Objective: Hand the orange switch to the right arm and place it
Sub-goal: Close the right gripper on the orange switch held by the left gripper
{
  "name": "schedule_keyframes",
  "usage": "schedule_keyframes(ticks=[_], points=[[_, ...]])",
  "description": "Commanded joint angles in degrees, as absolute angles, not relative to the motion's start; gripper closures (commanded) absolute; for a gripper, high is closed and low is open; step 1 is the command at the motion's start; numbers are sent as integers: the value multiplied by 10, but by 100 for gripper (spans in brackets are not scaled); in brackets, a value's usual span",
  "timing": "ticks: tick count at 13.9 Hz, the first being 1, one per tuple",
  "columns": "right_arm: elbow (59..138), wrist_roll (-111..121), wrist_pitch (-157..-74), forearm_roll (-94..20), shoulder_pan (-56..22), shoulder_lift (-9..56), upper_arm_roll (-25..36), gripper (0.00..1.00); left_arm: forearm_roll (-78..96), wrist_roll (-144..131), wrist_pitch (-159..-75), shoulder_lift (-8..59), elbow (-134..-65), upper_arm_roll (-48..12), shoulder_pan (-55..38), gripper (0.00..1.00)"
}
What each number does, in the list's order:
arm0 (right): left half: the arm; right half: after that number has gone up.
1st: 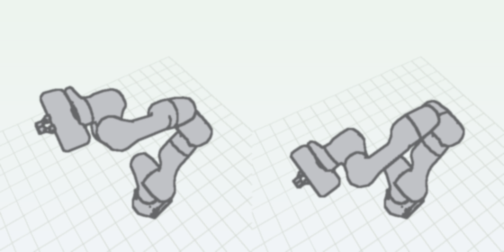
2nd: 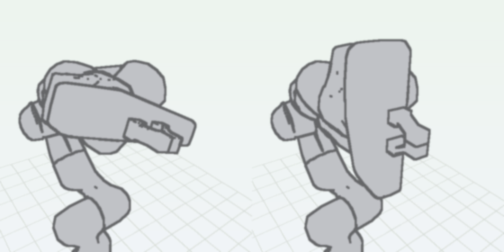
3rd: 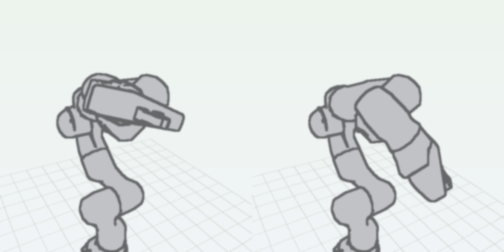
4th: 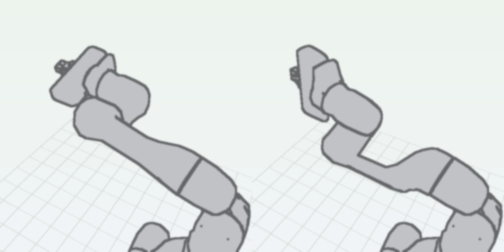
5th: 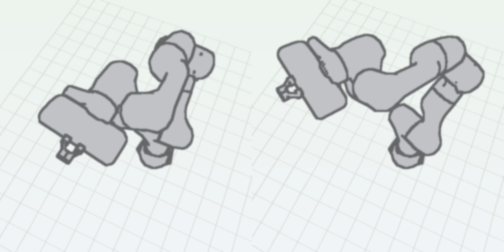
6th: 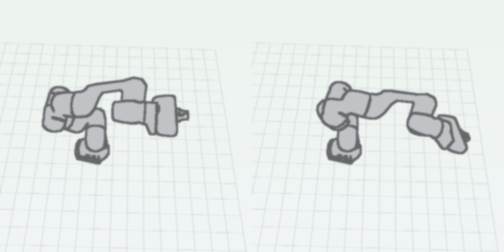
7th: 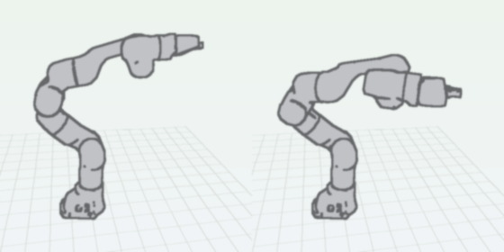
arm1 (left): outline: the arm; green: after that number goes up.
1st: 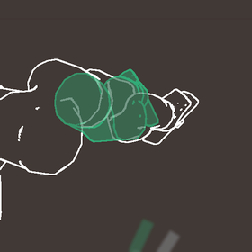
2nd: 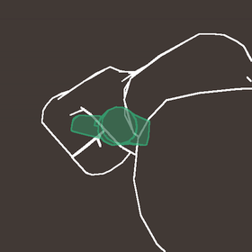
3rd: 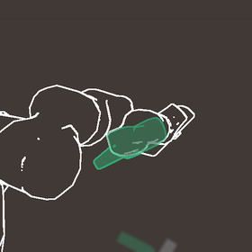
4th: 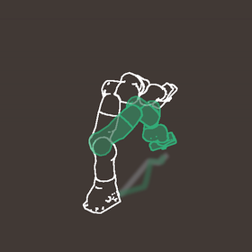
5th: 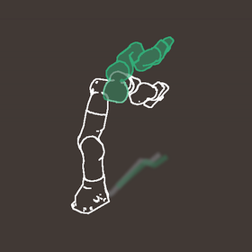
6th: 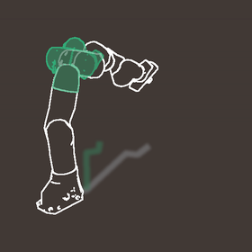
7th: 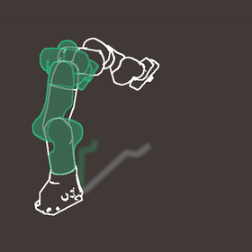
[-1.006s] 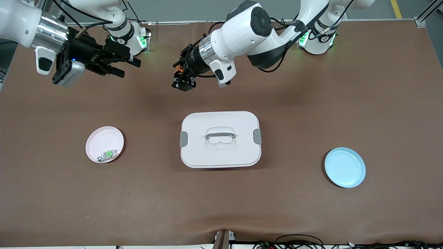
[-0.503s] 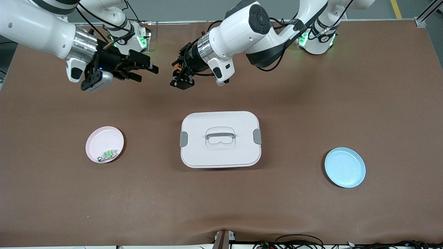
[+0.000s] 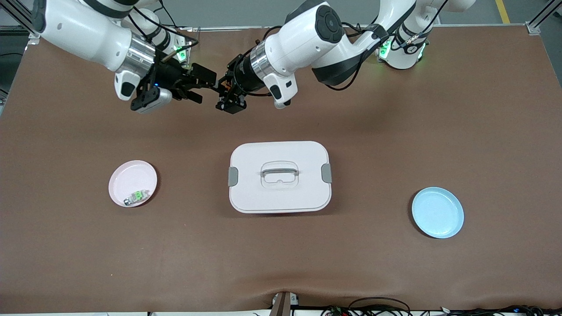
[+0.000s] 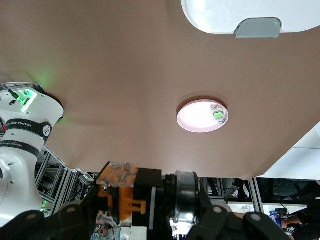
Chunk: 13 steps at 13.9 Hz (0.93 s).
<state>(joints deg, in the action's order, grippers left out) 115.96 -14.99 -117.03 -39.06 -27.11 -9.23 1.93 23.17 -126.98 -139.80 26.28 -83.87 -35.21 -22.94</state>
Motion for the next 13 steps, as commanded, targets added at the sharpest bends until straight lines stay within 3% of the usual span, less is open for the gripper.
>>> schedule_keyframes(ticks=[1,13], points=[[1183,-159,-1180,-400,-281,-107,25,0,219,-1283,-1404,261,-835,-349,-235,75],[1201,-211,-1216,-400,-314,-109,20,0,216,-1283,-1403,260,-838,-349,-232,75]])
